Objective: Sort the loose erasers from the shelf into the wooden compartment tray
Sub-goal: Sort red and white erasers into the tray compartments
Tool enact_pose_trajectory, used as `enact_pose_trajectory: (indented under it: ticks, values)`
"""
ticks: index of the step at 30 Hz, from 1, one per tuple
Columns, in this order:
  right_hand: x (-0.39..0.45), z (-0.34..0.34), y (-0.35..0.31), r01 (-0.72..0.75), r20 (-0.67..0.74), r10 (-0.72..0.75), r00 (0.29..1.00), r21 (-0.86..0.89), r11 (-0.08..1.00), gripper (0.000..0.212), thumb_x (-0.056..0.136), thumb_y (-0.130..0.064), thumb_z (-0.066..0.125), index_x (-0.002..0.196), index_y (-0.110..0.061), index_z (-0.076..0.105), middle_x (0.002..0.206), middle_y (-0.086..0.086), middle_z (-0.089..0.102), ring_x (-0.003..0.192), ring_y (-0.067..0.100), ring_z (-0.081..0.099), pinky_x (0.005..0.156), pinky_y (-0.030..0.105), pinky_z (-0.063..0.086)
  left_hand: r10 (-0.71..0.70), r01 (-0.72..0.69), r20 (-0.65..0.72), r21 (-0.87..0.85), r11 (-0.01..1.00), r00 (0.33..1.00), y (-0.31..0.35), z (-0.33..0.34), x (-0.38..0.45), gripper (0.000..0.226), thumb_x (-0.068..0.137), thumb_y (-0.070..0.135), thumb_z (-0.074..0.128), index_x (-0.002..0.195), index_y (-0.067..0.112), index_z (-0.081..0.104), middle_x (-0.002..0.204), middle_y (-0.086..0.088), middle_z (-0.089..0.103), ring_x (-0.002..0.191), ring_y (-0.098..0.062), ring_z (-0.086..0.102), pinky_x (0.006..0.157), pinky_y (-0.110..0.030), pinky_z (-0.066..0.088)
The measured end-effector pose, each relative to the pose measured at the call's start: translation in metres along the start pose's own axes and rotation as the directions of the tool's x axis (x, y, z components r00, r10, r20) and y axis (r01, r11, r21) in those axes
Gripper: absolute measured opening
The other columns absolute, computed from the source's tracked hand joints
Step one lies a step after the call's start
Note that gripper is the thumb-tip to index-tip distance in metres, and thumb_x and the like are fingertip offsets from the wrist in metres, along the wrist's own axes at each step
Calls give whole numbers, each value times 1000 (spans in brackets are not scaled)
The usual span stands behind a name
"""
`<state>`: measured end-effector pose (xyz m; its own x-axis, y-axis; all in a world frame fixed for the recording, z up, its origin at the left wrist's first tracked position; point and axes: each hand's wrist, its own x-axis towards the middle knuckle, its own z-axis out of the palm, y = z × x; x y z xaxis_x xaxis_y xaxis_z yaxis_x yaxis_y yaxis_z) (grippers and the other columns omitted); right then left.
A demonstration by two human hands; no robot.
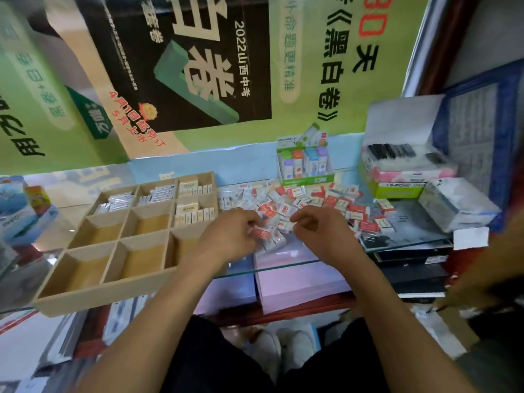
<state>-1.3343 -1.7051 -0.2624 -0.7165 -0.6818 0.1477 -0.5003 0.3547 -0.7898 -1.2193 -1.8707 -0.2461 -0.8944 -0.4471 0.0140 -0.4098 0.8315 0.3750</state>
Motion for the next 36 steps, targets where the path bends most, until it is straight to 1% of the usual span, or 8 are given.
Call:
enact_pose_trajectory:
  ticks: [4, 8, 15, 18, 22, 25, 28, 36]
  values:
    - [-7, -7, 21, -20, 2, 20, 1000, -70, 997, 17, 89, -14, 63, 104, -19, 68, 92, -5, 66, 82, 6, 62, 68, 12, 48, 44, -49, 44, 125, 991, 998, 0, 18, 13, 55, 80, 34, 65, 133, 30, 53, 125, -5, 53, 116, -25, 55, 95, -36, 48]
    - [-16, -12, 36, -25, 0, 26, 1000, -182, 983, 15, 89, -18, 65, 103, -20, 69, 94, -3, 69, 82, 8, 64, 75, 28, 55, 111, -110, 0, 131, 985, 994, -10, 27, 19, 52, 85, 38, 63, 135, 29, 52, 126, -5, 50, 110, -25, 57, 91, -36, 49]
    - [-12, -3, 29, 32, -2, -34, 999, -264, 964, 15, 88, -16, 65, 103, -17, 70, 87, -7, 64, 78, 8, 60, 76, 26, 51, 175, -167, -67, 120, 979, 982, -13, 34, 13, 48, 87, 35, 59, 134, 27, 52, 128, -2, 50, 117, -24, 52, 89, -38, 50]
    - [-10, -4, 28, 43, -45, -59, 997, -289, 956, 15, 89, -17, 64, 103, -17, 69, 88, -8, 63, 75, 7, 58, 71, 22, 46, 188, -173, -121, 123, 977, 975, -13, 35, 9, 46, 87, 36, 62, 132, 26, 54, 129, -3, 52, 120, -26, 47, 91, -37, 47]
    - [-15, -16, 41, -16, -144, -36, 989, -346, 938, 18, 87, -15, 66, 105, -16, 67, 97, -3, 57, 84, 13, 56, 76, 28, 46, 261, -255, -181, 54, 965, 948, -1, 39, 10, 35, 87, 29, 64, 122, 24, 61, 124, 0, 56, 116, -21, 48, 90, -32, 43]
    - [-19, -25, 59, -81, -188, 4, 982, -406, 911, 23, 85, -16, 64, 108, -13, 66, 110, 7, 56, 101, 24, 54, 80, 31, 45, 328, -327, -114, 22, 945, 938, 16, 47, 17, 35, 87, 24, 62, 122, 25, 61, 123, 2, 57, 115, -18, 48, 90, -29, 41]
    - [-25, -30, 74, -100, -125, 48, 991, -454, 885, 39, 88, -18, 63, 126, -13, 59, 125, 9, 51, 116, 29, 46, 92, 36, 42, 409, -406, -26, 80, 910, 912, 28, 58, 25, 41, 88, 19, 57, 128, 26, 58, 125, 0, 58, 115, -22, 49, 93, -32, 40]
    - [-34, -33, 89, 51, -88, -108, 990, -494, 868, 42, 88, -16, 65, 129, -10, 58, 128, 9, 52, 117, 31, 47, 96, 42, 45, 446, -459, 108, 246, 854, 888, 48, 62, 45, 45, 83, 8, 53, 123, 28, 58, 121, 3, 56, 110, -22, 51, 81, -30, 37]
